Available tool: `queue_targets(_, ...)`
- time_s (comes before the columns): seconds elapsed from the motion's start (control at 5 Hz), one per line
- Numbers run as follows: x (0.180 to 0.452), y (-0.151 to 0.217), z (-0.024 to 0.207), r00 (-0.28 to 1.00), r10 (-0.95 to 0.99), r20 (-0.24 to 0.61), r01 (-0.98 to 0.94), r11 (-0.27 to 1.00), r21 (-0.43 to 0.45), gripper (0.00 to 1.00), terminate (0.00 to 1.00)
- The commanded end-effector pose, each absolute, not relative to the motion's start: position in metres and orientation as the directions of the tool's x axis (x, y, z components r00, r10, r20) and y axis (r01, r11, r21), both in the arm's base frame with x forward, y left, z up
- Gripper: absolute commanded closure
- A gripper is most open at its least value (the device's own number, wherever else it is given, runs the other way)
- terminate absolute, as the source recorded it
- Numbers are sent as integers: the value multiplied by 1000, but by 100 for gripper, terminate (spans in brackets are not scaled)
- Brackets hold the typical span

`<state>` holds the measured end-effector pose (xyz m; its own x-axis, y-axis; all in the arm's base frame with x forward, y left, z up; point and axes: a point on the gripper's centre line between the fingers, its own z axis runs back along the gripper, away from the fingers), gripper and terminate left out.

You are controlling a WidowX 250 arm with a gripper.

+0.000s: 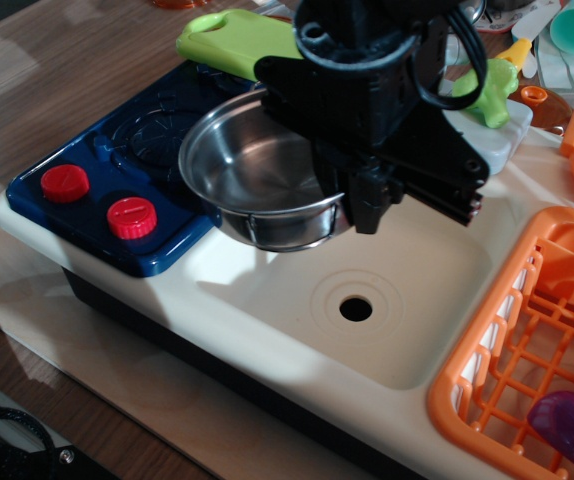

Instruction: Put pan from stove to sink

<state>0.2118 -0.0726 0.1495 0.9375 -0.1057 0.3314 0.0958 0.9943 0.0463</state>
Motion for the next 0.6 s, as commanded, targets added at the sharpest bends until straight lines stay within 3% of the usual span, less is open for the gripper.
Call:
queue_targets(0.0,221,-91,149,876,-172,451,171,984,44,0,0)
queue_targets(0.2,221,-91,149,876,-172,451,171,984,44,0,0)
queue_targets(0.4,221,-91,149,876,-172,451,171,984,44,0,100)
